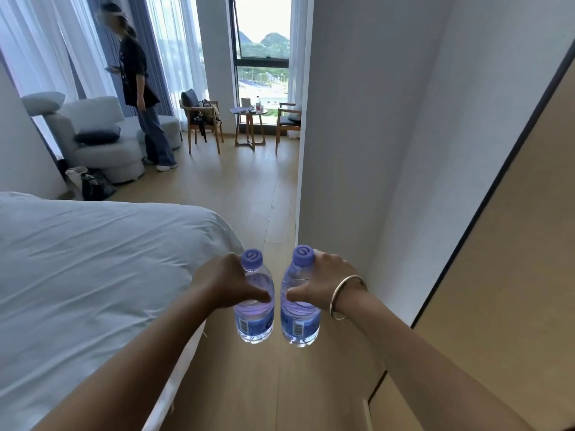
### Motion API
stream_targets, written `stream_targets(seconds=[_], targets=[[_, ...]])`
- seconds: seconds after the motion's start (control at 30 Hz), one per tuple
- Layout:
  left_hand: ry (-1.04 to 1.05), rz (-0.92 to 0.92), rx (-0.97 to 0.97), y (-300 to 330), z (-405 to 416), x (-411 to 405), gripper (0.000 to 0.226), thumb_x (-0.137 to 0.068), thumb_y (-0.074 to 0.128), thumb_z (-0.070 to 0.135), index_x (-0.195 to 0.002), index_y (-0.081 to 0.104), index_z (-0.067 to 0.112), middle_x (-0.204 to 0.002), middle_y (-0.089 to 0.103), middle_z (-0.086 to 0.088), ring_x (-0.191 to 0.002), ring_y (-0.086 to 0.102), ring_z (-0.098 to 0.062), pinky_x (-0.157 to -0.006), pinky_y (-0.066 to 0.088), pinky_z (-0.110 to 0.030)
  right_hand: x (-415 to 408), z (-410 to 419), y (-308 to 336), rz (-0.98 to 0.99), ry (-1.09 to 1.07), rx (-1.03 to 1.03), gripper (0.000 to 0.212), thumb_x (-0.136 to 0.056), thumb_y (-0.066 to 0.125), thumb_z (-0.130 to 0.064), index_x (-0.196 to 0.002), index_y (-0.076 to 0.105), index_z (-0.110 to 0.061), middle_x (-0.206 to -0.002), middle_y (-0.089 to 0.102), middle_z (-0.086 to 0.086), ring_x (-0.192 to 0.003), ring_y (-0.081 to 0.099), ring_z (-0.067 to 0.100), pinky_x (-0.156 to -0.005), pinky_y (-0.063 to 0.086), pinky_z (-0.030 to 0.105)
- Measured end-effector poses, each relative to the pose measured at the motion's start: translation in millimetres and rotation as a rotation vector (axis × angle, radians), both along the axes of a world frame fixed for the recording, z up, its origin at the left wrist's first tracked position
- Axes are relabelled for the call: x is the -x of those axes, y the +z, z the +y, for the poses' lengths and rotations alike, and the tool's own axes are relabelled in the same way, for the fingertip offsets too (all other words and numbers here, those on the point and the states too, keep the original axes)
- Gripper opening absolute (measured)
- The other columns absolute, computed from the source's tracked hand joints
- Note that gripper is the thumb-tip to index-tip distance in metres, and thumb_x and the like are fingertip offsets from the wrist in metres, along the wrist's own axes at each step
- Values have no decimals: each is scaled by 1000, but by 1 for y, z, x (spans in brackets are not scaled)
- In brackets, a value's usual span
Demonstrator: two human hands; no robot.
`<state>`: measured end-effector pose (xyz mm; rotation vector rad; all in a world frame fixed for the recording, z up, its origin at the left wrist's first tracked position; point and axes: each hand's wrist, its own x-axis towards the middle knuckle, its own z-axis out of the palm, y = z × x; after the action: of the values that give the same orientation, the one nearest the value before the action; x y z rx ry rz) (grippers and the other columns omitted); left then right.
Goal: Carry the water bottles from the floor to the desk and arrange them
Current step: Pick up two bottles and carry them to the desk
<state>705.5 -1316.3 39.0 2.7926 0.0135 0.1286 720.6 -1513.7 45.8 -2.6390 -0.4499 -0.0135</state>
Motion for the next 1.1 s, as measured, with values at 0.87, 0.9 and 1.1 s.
stream_targets(seconds=[0.87,0.9,1.1], targets=[[-17,36,-31,-6,101,-471,49,-50,73,63,-51,44,22,-47,46,11,-45,43,-3,-43,28,-18,-455,103,-10,2,-68,-23,31,-63,64,-50,-80,46,-31,-73,54,-8,-69,54,17,-62,37,23],[-10,29,-31,-6,102,-487,50,-50,72,63,-51,44,22,-46,46,11,-44,42,-3,-43,27,-18,-472,106,-11,1,-61,-21,32,-63,64,-51,-81,46,-31,-73,53,-8,-69,53,16,-62,36,23],[35,3,-14,-9,111,-593,52,-46,71,68,-49,45,23,-46,46,14,-44,44,-1,-43,27,-17,-585,121,-21,20,-29,-4,36,-58,62,-53,-81,48,-29,-71,53,-8,-68,54,18,-57,34,21]])
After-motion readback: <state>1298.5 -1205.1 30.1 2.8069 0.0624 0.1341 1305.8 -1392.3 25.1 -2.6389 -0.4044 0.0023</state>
